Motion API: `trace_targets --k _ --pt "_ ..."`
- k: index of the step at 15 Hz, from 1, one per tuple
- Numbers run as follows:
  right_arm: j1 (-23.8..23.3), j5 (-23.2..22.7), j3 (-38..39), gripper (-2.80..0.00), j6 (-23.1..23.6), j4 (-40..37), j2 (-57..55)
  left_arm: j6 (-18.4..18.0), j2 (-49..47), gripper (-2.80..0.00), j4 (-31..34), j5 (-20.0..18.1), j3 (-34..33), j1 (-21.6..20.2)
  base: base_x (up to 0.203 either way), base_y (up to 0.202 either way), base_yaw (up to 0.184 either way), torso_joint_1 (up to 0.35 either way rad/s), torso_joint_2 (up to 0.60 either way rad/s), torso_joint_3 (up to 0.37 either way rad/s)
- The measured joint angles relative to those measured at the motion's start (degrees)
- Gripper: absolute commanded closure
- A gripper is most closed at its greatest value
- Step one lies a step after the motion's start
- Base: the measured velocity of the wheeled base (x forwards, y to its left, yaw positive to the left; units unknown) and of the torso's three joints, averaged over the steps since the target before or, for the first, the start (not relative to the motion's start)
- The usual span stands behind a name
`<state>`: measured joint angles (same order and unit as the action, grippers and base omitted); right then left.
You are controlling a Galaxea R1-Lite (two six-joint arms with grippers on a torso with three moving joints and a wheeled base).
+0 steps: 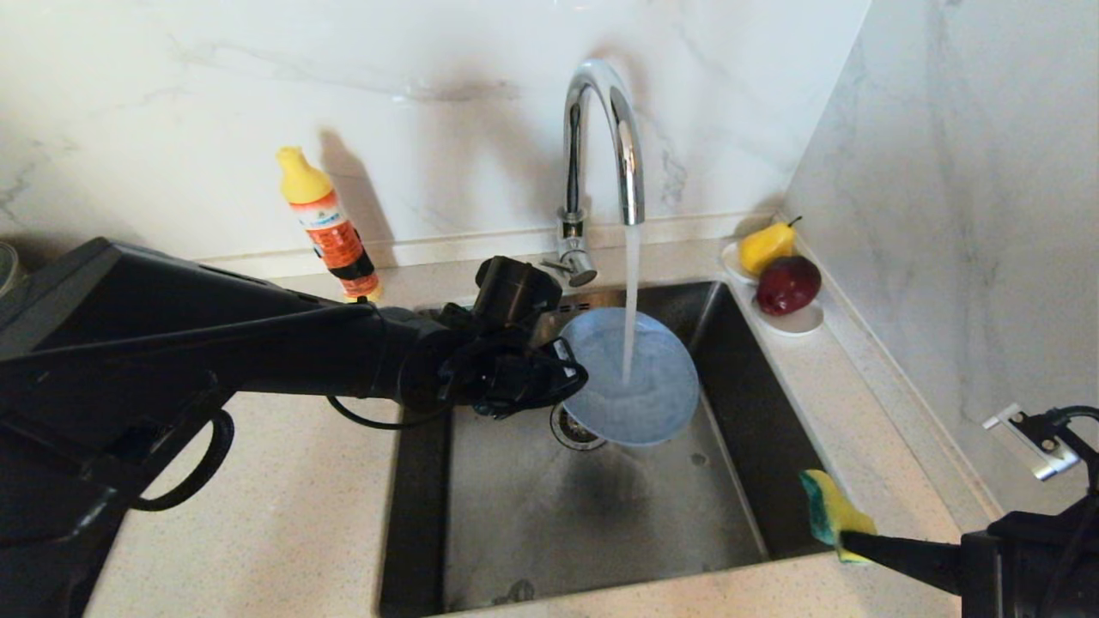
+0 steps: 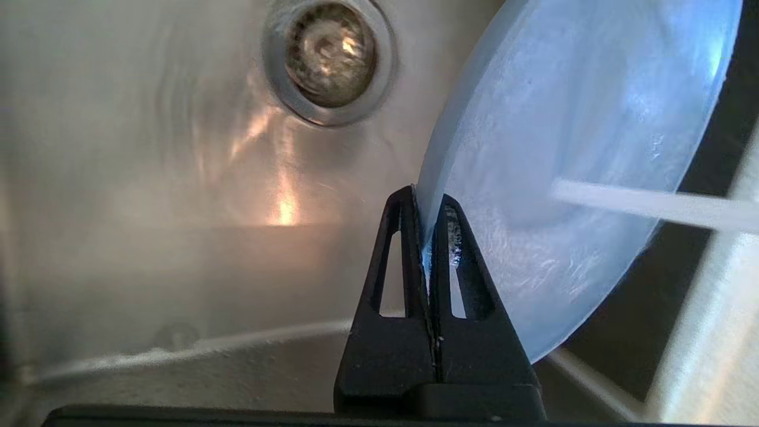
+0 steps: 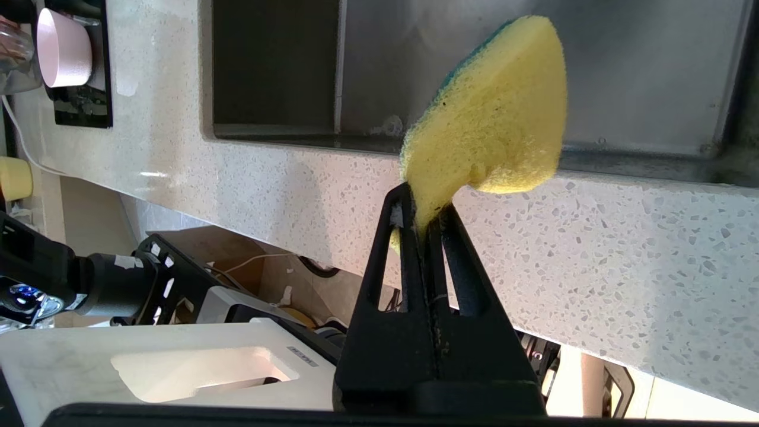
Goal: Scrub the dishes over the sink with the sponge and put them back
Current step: Wash the plate
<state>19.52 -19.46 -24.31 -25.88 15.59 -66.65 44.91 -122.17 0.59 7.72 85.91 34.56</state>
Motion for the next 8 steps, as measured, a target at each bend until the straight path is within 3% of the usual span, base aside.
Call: trace_targets --k 2,3,6,8 --pt "0.0 0.0 0.0 0.0 0.0 0.0 0.0 -1.9 1.6 0.0 1.0 3.7 -0.6 -0.8 0.0 0.0 0.0 0.0 0.0 0.0" --pt "0.0 0.0 0.0 0.0 0.0 0.0 0.0 -4.5 2.6 0.0 1.4 6.6 -1.3 -1.2 0.0 0.0 0.0 0.0 0.0 0.0" --pt "0.0 0.0 0.1 0.0 -0.1 0.0 0.0 -12.7 5.7 0.0 1.3 20.0 -3.5 -1.7 0.0 0.0 0.0 0.0 0.0 0.0" --pt "0.0 0.0 0.3 0.0 -0.1 0.0 -0.1 -15.3 8.9 0.0 1.2 27.2 -4.8 -2.0 0.0 0.0 0.0 0.0 0.0 0.0"
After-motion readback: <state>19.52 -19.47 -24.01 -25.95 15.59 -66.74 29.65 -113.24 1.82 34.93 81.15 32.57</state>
